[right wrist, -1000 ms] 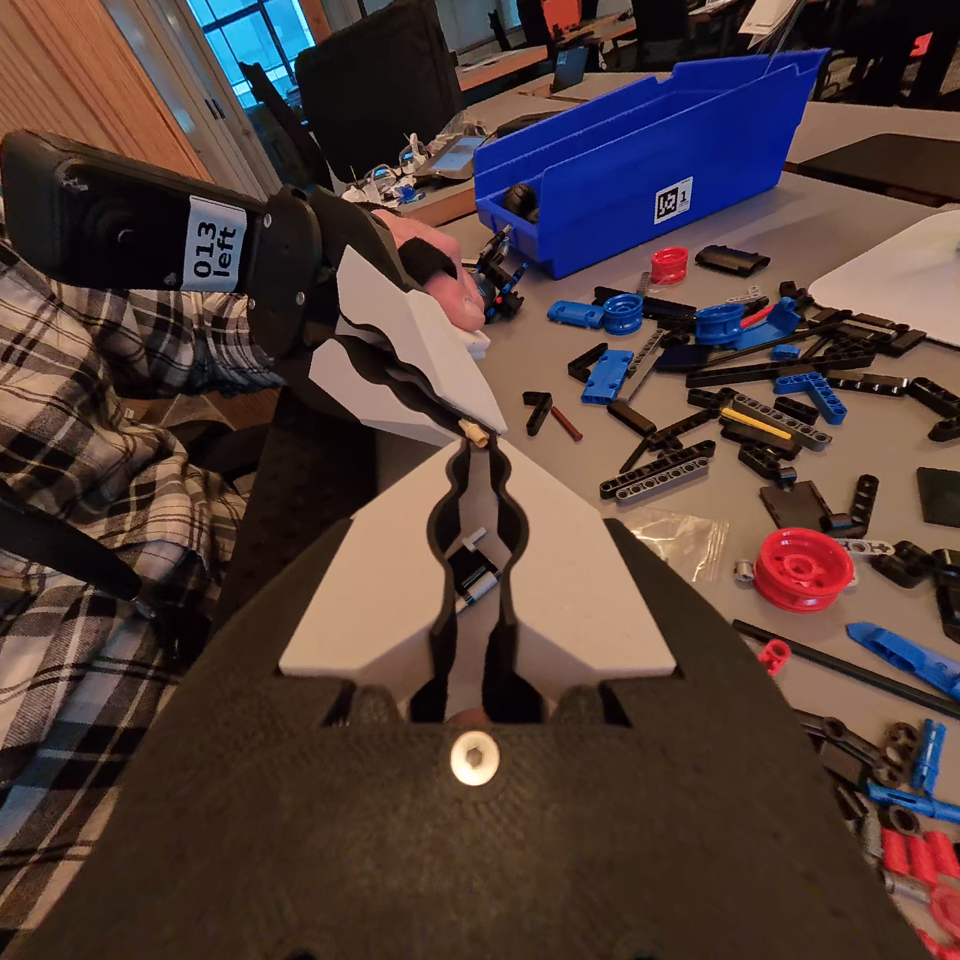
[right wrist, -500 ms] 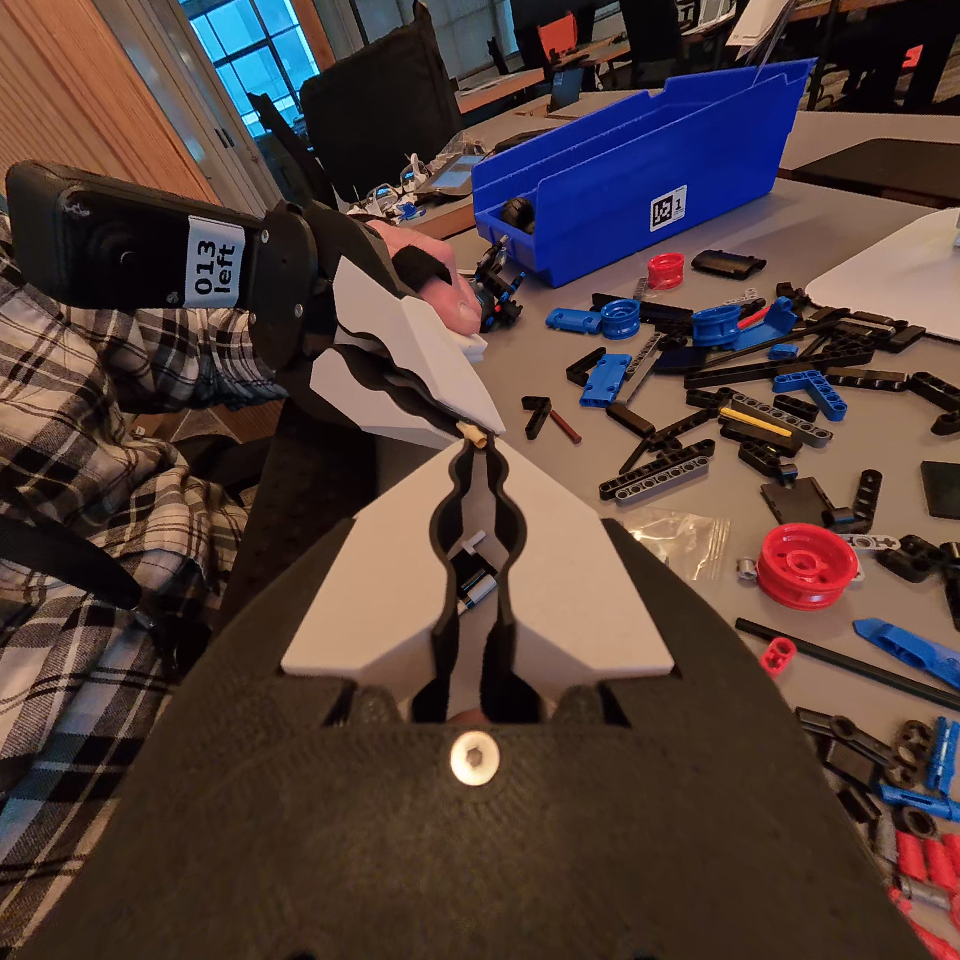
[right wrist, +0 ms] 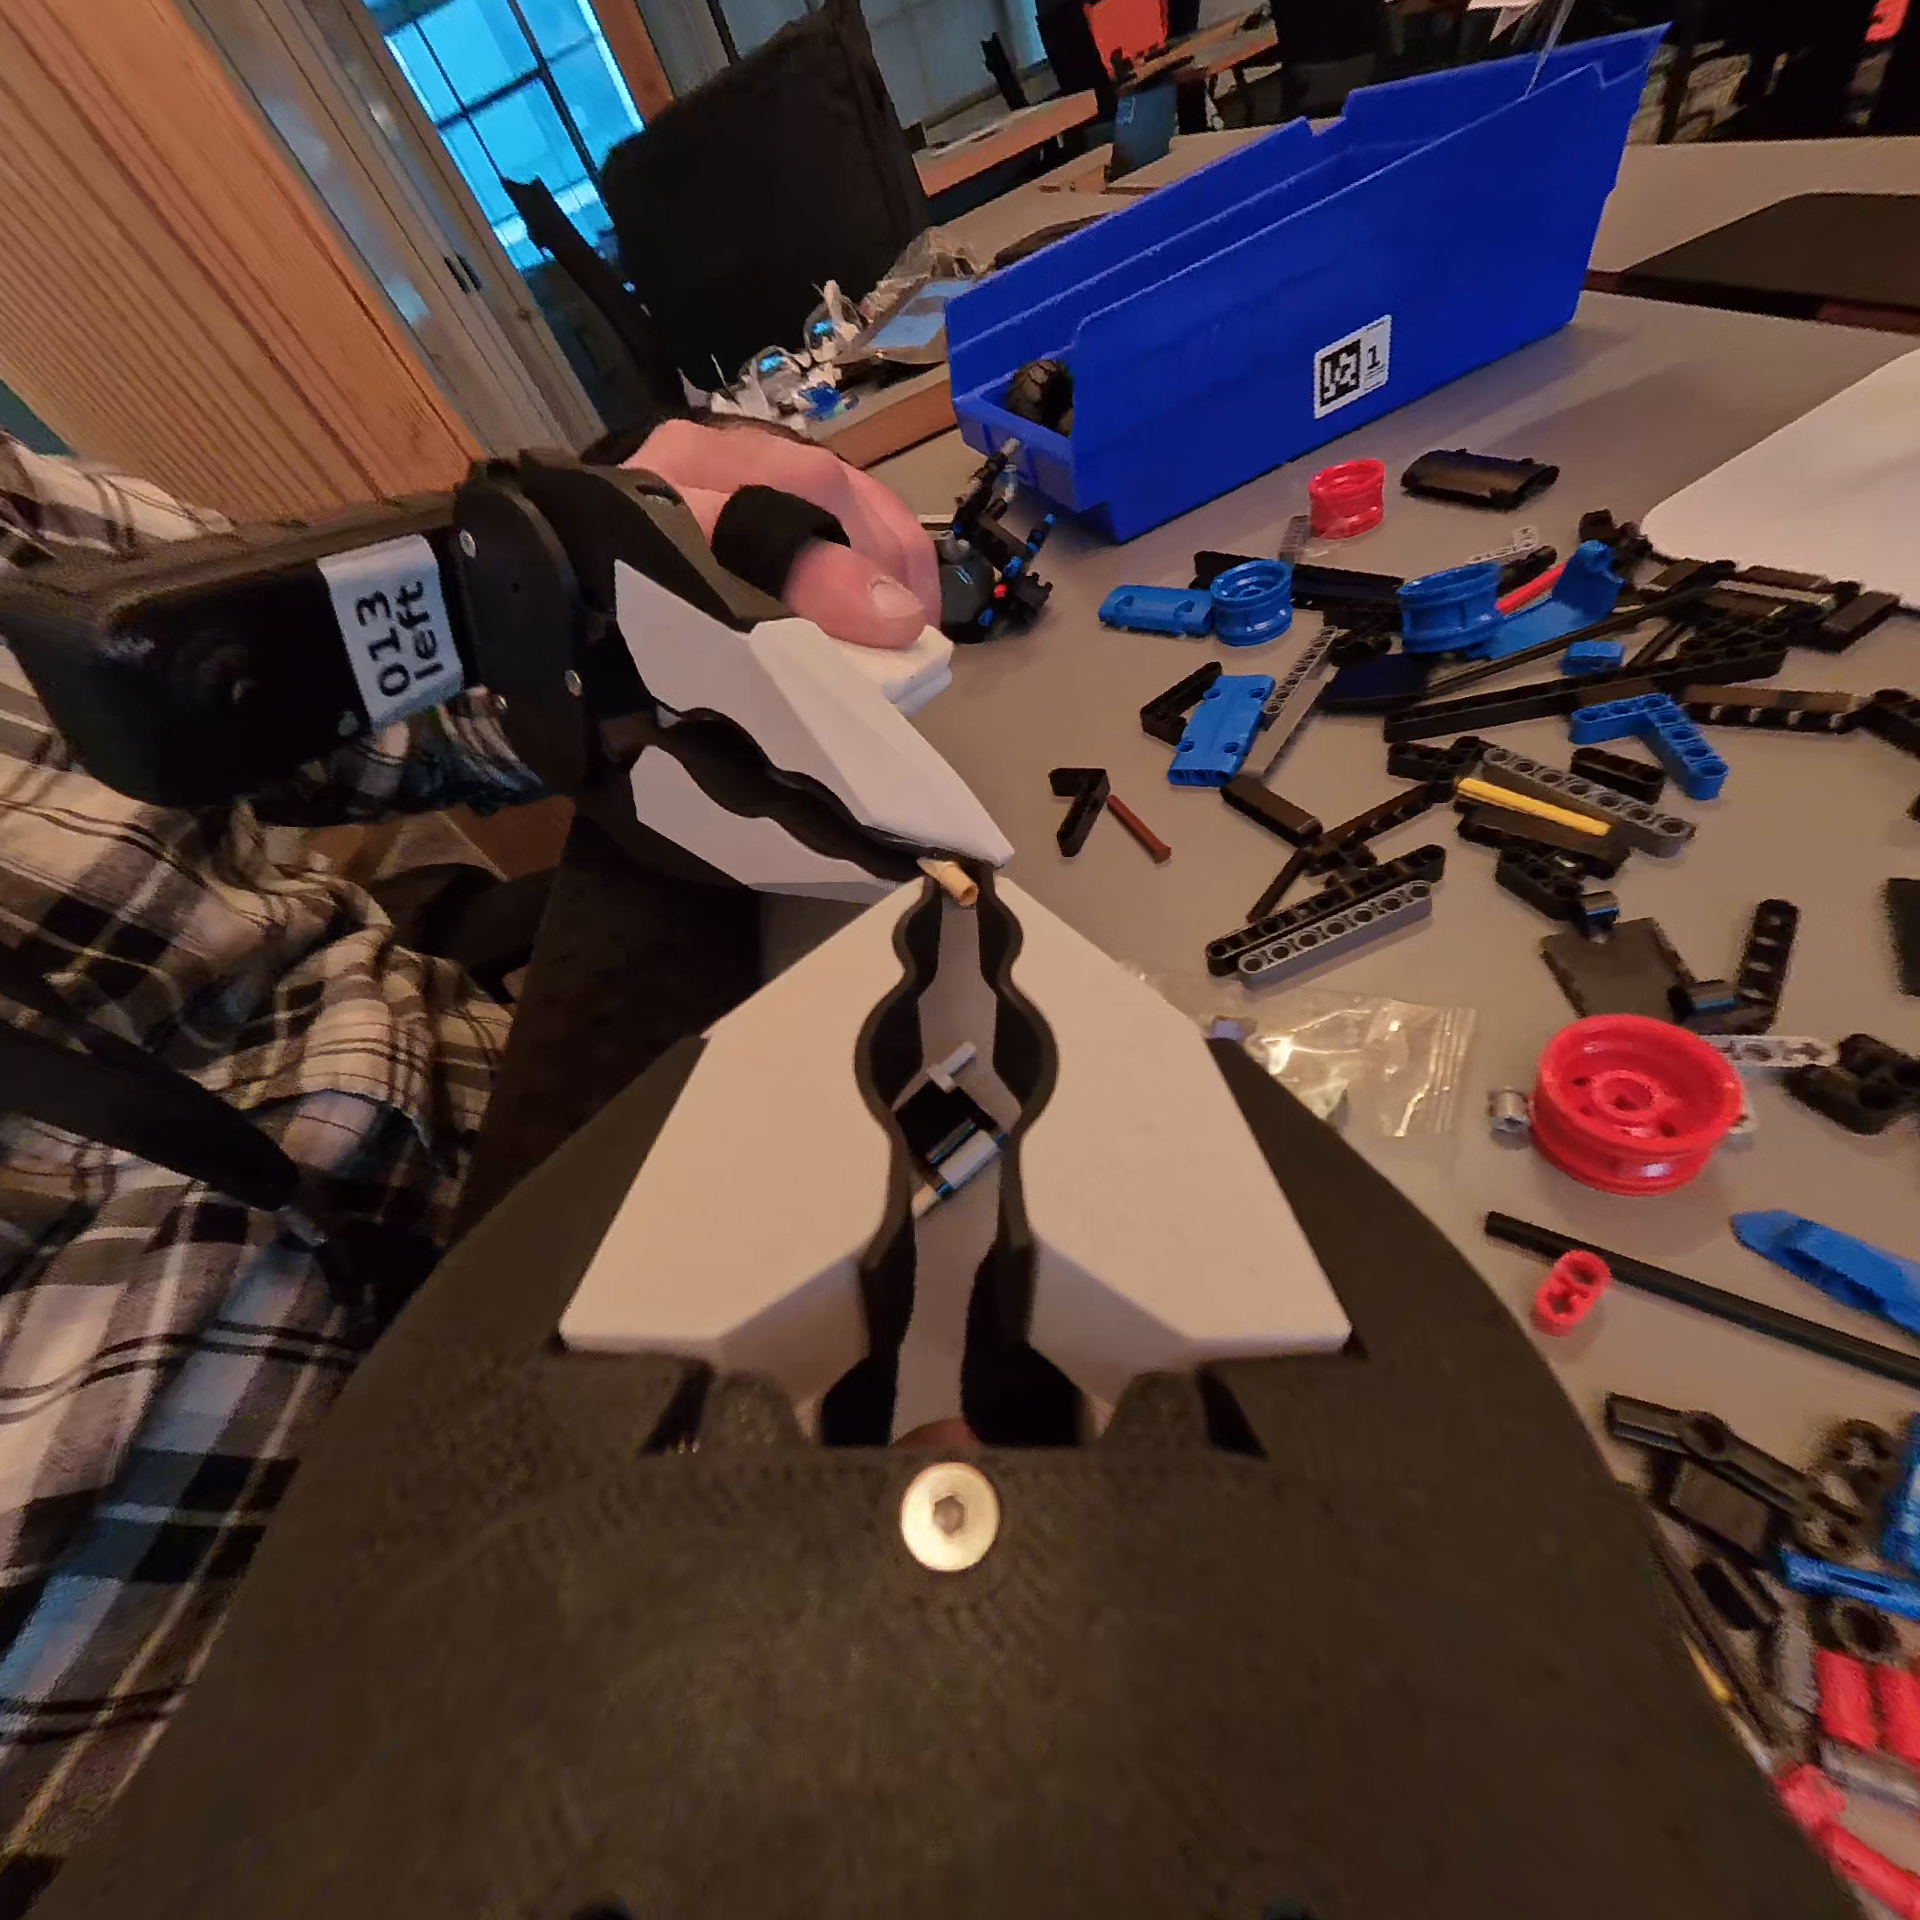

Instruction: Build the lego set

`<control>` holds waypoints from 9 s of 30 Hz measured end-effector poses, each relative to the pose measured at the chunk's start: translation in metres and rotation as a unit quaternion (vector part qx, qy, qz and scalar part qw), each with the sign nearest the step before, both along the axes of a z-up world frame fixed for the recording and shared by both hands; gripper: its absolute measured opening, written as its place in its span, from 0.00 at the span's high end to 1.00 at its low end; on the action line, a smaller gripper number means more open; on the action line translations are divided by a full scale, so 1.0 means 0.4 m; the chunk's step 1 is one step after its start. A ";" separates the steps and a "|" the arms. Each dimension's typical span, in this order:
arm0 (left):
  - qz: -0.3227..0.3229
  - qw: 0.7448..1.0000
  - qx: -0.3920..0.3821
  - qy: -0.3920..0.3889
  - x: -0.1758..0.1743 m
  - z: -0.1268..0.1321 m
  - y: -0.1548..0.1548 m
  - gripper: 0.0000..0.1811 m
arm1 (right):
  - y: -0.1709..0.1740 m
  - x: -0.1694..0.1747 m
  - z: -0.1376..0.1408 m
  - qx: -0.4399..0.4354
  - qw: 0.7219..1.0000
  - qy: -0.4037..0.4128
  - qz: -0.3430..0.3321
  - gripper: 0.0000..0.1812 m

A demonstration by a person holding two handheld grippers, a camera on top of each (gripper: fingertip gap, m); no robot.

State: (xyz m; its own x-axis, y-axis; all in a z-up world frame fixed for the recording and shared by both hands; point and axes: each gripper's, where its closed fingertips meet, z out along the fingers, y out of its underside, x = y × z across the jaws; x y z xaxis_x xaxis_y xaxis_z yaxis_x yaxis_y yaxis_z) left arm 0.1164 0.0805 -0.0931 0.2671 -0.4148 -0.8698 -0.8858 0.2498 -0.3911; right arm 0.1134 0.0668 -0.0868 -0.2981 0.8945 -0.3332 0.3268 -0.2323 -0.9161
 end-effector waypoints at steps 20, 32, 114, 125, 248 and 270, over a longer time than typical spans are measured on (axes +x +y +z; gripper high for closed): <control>0.003 1.000 -0.015 -0.002 0.005 -0.026 0.002 1.00 | 0.007 0.006 -0.012 0.037 0.999 -0.010 -0.005 0.95; -0.004 0.999 -0.022 -0.039 0.012 -0.018 -0.003 0.99 | -0.004 0.014 0.002 0.017 1.000 0.006 0.012 0.96; -0.056 0.959 -0.217 -0.172 0.052 -0.057 -0.045 0.99 | -0.045 0.037 -0.037 0.205 0.978 0.004 0.045 0.95; -0.034 0.953 -0.244 -0.175 0.042 -0.073 -0.039 0.94 | -0.036 0.037 -0.046 0.231 0.972 -0.003 0.039 0.98; -0.054 0.944 -0.295 -0.135 -0.022 -0.194 -0.170 0.77 | -0.144 0.027 -0.214 0.262 0.940 -0.134 0.169 0.98; 0.008 0.927 -0.353 -0.130 -0.055 -0.193 -0.175 0.70 | -0.111 0.040 -0.183 0.214 0.957 -0.135 0.145 0.98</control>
State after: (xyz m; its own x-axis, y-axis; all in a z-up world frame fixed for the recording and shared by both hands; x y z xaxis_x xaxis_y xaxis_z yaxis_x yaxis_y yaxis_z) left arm 0.0944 0.0107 -0.1703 0.4412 -0.8496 -0.2889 -0.7399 -0.1623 -0.6529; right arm 0.1294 0.0226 -0.1599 -0.5083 0.8594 -0.0556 0.5591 0.2803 -0.7802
